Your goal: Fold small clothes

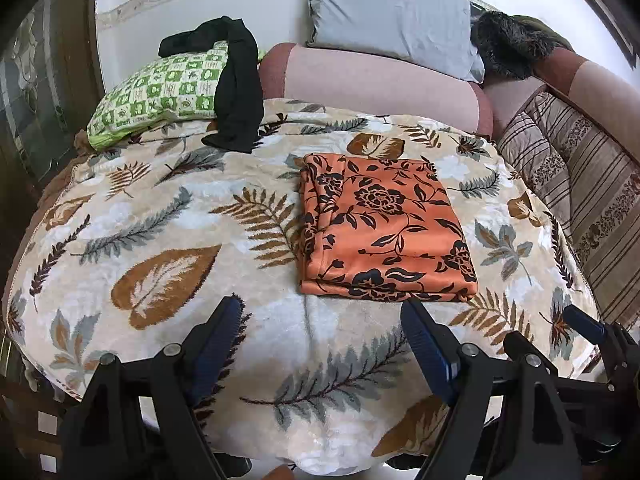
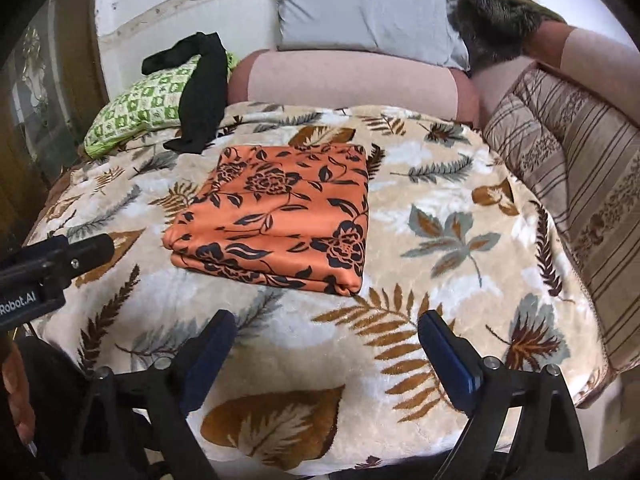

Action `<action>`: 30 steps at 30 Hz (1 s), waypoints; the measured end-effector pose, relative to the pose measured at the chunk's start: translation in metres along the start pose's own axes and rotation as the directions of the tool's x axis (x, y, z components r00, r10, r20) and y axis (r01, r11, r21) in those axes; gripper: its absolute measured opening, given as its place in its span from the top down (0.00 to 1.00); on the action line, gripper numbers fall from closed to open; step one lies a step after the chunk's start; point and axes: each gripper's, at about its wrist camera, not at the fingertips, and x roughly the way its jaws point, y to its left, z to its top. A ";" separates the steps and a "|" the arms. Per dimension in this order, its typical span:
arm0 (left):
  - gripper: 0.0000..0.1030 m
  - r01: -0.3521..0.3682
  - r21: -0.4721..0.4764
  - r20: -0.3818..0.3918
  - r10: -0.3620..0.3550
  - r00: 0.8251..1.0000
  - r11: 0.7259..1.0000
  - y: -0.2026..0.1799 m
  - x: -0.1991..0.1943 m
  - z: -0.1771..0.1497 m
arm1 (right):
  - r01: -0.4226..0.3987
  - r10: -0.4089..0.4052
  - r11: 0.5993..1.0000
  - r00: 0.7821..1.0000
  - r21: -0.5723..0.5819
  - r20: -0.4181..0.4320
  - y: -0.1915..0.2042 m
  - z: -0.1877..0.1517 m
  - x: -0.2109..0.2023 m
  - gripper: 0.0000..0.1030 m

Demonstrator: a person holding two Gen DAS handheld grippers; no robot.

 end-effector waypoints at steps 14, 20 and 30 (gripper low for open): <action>0.05 -0.007 0.030 0.041 0.006 0.999 1.000 -0.015 -0.020 0.012 | -0.009 0.009 1.000 0.999 -0.006 0.034 0.006 0.015 -0.010 0.09; 0.05 -0.021 0.008 -0.013 0.021 1.000 1.000 -0.007 0.002 0.012 | -0.006 0.007 1.000 1.000 -0.013 0.024 0.006 0.016 -0.005 0.09; 0.05 -0.020 0.028 0.004 0.020 1.000 0.999 -0.009 0.011 0.020 | -0.004 0.004 1.000 1.000 -0.005 0.026 0.004 0.023 0.003 0.09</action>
